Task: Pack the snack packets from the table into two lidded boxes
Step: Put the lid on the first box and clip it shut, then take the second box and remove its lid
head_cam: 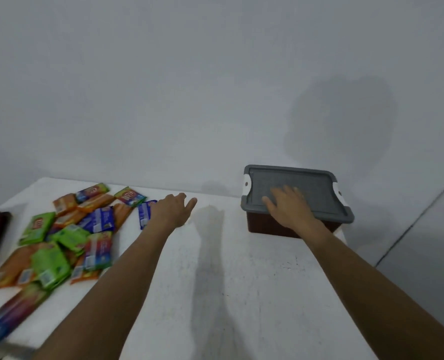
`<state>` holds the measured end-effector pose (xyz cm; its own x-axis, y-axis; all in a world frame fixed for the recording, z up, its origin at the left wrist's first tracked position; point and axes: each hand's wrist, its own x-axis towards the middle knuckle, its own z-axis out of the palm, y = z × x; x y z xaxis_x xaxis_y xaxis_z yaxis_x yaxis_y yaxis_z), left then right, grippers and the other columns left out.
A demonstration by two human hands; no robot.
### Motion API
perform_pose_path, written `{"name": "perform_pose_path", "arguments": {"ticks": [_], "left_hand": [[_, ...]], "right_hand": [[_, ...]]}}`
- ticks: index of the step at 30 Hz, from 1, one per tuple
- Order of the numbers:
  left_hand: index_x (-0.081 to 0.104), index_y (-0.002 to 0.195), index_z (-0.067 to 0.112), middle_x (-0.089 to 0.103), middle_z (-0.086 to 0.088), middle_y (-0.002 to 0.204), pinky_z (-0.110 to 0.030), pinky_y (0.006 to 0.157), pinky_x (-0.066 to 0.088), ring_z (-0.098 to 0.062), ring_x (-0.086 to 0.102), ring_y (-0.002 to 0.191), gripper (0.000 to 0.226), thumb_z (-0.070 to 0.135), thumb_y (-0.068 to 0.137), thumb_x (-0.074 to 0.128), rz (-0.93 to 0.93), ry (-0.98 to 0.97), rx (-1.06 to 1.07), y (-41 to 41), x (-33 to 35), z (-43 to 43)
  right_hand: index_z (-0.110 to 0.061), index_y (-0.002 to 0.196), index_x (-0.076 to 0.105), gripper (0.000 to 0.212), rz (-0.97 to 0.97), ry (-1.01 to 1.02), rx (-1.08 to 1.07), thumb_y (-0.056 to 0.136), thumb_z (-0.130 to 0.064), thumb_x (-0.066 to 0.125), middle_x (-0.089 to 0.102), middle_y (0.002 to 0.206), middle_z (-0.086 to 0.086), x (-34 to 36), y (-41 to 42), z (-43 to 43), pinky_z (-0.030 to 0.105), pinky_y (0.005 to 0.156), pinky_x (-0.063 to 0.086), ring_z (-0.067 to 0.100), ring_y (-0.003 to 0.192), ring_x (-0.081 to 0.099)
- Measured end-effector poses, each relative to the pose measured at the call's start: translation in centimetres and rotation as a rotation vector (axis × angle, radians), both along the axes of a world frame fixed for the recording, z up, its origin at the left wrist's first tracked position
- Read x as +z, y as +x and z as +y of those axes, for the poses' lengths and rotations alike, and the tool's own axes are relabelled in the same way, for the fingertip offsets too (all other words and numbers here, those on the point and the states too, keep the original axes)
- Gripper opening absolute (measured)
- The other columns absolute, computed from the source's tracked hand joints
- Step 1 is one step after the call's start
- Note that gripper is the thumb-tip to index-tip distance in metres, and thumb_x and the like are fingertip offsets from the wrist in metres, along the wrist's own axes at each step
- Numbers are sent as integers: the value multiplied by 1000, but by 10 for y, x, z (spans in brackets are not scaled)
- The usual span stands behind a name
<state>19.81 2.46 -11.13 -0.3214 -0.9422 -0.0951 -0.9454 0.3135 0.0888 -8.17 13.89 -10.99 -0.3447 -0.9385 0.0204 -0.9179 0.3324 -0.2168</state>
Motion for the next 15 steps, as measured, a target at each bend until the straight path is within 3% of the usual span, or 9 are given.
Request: {"name": "perform_pose_path", "arguments": {"ticks": [3,6,8,11,15], "left_hand": [[38,141,25,45,-8,142,-42,90,48,-32,47,122,42,32,101,29,22,-1,44,70,12,-16],[51,128,20,56,-12,127,-43,89,50,-33,56,111,52,49,97,21,13,-57,117,154,18,-38],[50,127,20,55,-13,130,-46,91,48,-35,53,115,54,50,96,18,1,-58,151,211,21,-53],[49,133,19,51,-15,132,-46,99,42,-38,50,120,52,52,97,32,54,-91,298,292,25,-71],[49,135,19,48,-18,134,-47,97,39,-39,48,121,57,57,97,28,3,-115,389,394,31,-91]], "right_hand": [[-13,135,49,57,-82,2,91,97,-54,32,53,134,20,10,57,-36,47,104,39,36,121,48],[-15,146,37,61,-127,48,141,99,-54,33,42,146,19,20,126,-78,45,110,34,36,133,40],[-16,147,35,62,-134,67,177,98,-55,33,41,148,17,23,177,-107,44,110,34,36,134,39],[-17,147,35,62,-116,83,243,98,-55,33,43,147,16,24,255,-152,43,109,34,35,134,39],[-16,145,38,62,-139,87,365,98,-55,35,46,144,18,26,361,-201,42,107,37,35,130,43]]}}
